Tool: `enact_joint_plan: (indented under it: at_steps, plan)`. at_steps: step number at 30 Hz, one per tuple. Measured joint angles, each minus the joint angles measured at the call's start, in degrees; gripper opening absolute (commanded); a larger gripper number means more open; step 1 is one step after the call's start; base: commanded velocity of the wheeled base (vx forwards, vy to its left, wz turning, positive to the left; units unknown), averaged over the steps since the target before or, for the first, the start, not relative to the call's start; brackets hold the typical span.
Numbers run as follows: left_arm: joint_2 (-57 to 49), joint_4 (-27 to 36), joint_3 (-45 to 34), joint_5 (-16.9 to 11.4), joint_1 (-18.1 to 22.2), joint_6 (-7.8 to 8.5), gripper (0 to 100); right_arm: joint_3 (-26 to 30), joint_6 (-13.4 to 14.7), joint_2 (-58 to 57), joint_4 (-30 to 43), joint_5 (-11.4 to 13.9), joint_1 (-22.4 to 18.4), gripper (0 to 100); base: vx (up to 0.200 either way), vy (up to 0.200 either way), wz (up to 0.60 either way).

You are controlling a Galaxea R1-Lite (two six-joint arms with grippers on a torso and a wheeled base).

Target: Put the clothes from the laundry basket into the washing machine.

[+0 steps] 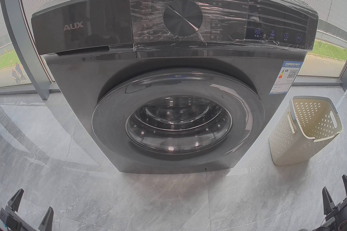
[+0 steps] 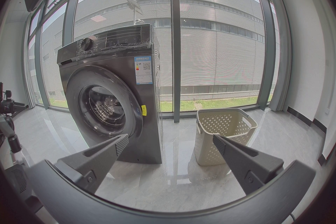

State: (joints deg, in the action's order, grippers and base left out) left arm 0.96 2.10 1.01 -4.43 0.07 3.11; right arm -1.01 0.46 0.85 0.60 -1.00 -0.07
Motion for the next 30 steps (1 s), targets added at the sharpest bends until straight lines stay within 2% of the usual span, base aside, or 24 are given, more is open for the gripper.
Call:
enact_joint_plan:
  at_steps: [3, 7, 13, 23, 30]
  plan:
    - [0.00, 0.00, 0.00, 0.00, 0.02, -0.18, 100, 0.00, 0.11, -0.11, -0.41, -0.04, 0.02, 100, 0.000, 0.000, 0.00]
    - [0.00, -0.07, 0.00, 0.35, 0.04, -1.26, 100, 0.00, 0.09, -0.15, -0.38, -0.04, 0.00, 100, 0.000, 0.000, 0.00]
    - [0.00, -0.13, 0.00, 2.44, 0.26, -2.11, 100, 0.00, 0.66, -0.15, -0.50, -0.37, -0.04, 100, 0.000, 0.000, 0.00]
    - [0.00, -0.11, 0.00, 1.54, -0.07, -1.23, 100, 0.02, -0.13, -0.15, -0.50, 0.05, 0.05, 100, 0.000, 0.000, 0.00]
    - [0.00, -0.10, 0.00, 1.43, -0.07, -0.77, 100, 0.02, -0.35, -0.12, -0.50, 1.51, 0.07, 100, 0.000, 0.000, 0.00]
